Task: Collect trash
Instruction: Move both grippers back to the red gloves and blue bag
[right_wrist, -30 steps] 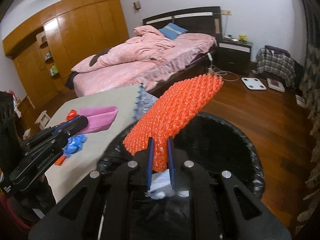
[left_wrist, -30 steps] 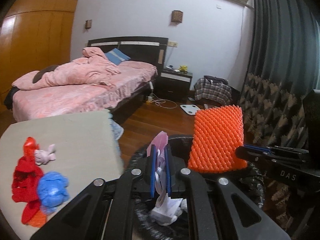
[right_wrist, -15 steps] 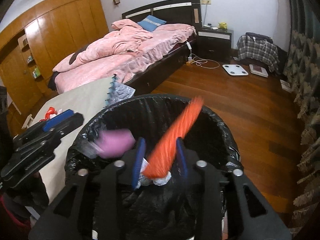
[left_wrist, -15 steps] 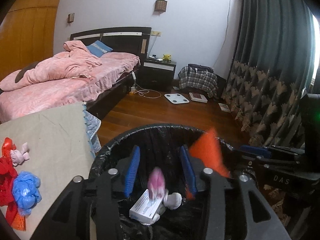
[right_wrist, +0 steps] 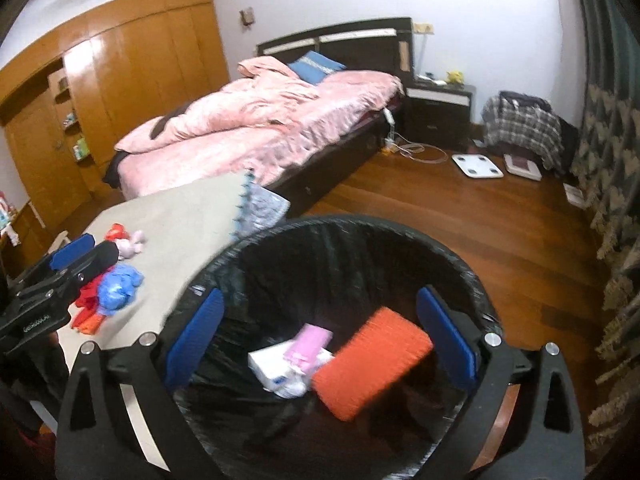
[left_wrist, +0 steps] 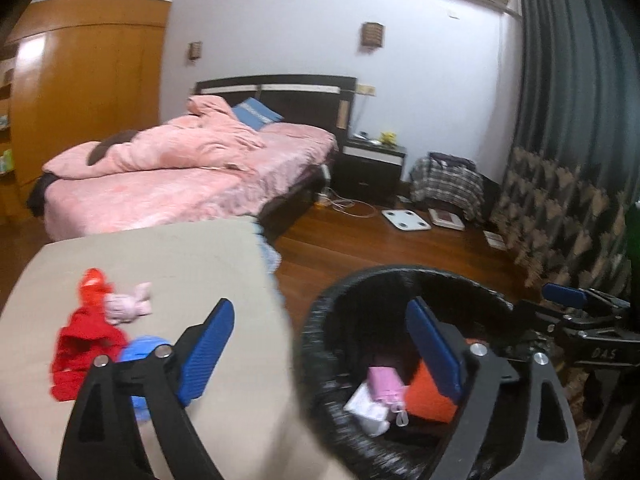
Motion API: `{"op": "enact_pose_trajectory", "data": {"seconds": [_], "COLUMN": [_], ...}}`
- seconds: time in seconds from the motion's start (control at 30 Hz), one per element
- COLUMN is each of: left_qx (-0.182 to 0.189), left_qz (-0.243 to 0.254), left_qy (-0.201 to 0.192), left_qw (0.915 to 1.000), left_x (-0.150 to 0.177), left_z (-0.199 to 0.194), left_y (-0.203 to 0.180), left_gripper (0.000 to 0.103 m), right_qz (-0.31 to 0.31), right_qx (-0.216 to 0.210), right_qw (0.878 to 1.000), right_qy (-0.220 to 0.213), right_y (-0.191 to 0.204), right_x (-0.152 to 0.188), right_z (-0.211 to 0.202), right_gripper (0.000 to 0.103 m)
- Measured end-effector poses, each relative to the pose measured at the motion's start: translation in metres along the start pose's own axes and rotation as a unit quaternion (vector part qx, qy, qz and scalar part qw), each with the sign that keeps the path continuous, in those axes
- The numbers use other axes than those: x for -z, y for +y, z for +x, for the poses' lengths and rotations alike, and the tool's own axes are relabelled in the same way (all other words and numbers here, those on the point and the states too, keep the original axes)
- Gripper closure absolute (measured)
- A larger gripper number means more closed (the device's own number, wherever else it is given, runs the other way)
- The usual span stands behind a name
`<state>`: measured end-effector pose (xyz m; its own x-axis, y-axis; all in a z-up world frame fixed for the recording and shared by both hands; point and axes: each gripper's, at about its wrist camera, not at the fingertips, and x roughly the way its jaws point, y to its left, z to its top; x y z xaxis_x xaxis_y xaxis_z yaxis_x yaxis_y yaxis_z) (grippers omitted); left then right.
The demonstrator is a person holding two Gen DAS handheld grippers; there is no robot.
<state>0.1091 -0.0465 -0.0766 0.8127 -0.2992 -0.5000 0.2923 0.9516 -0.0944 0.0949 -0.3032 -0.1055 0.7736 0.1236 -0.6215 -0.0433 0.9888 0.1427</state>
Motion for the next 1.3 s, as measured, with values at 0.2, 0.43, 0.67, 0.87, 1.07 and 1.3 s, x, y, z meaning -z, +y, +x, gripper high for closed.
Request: {"op": "enact_pose_trajectory", "data": {"seconds": [0.2, 0.43, 0.67, 0.87, 1.07, 1.3], "left_qx": [-0.053, -0.126, -0.182, -0.212, -0.220, -0.220], "left_qz": [-0.018, -0.047, -0.075, -0.086, -0.097, -0.106], "left_qy": [-0.012, -0.017, -0.008, 0.005, 0.018, 0.033], "left_qw": [0.9984, 0.9908, 0.9805, 0.9735, 0.9704, 0.9691], "left_x": [0.007, 0.024, 0.045, 0.064, 0.077, 0.085], "left_z": [-0.028, -0.055, -0.070, -0.070, -0.066, -0.055], "left_y": [0.043, 0.103, 0.154, 0.183, 0.200, 0.211], "left_gripper": [0.014, 0.014, 0.014, 0.014, 0.014, 0.014], "right_qz": [-0.021, -0.056, -0.084, -0.108, -0.132, -0.148], "right_qx": [-0.043, -0.087, -0.121, -0.133, -0.135, -0.139], "right_qw": [0.999, 0.995, 0.989, 0.985, 0.982, 0.978], "right_qy": [-0.013, -0.011, -0.001, 0.009, 0.028, 0.055], "right_y": [0.048, 0.105, 0.155, 0.194, 0.226, 0.253], "right_x": [-0.010, -0.016, -0.011, -0.005, 0.006, 0.016], "right_z": [0.006, 0.023, 0.045, 0.071, 0.103, 0.138], "right_gripper": [0.007, 0.007, 0.007, 0.007, 0.007, 0.007]}}
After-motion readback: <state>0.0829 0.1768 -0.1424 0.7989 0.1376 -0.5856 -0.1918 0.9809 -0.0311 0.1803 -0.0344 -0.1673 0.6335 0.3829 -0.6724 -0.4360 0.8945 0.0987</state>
